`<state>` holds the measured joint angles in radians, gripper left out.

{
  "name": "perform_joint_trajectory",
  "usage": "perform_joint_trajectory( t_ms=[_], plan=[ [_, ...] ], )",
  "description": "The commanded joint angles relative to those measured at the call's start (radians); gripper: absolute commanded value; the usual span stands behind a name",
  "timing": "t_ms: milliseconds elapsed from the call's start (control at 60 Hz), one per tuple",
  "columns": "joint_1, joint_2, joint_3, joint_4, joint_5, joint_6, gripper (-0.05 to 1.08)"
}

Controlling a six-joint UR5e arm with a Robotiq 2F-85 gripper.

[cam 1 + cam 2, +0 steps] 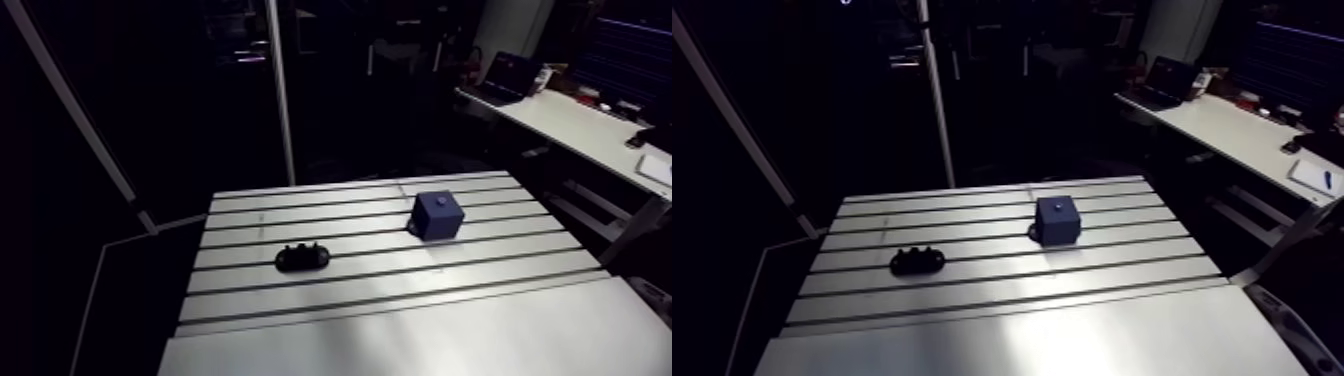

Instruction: Pick up the M10 bolt and insert it into the hole until fully seated.

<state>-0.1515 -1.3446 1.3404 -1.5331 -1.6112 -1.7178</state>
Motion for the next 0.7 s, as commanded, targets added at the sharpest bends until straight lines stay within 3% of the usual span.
perform_joint_trajectory(
  t_ms=[17,433,617,700],
  plan=[
    [0.053,-0.05,-0.035,0.007,0.003,0.0,0.0],
    [0.099,-0.055,0.014,-0.015,0.011,-0.009,0.0],
    [0.111,-0.061,0.019,-0.012,0.026,-0.007,0.0],
    [0.119,-0.067,0.024,-0.012,0.024,-0.007,0.0]
  ],
)
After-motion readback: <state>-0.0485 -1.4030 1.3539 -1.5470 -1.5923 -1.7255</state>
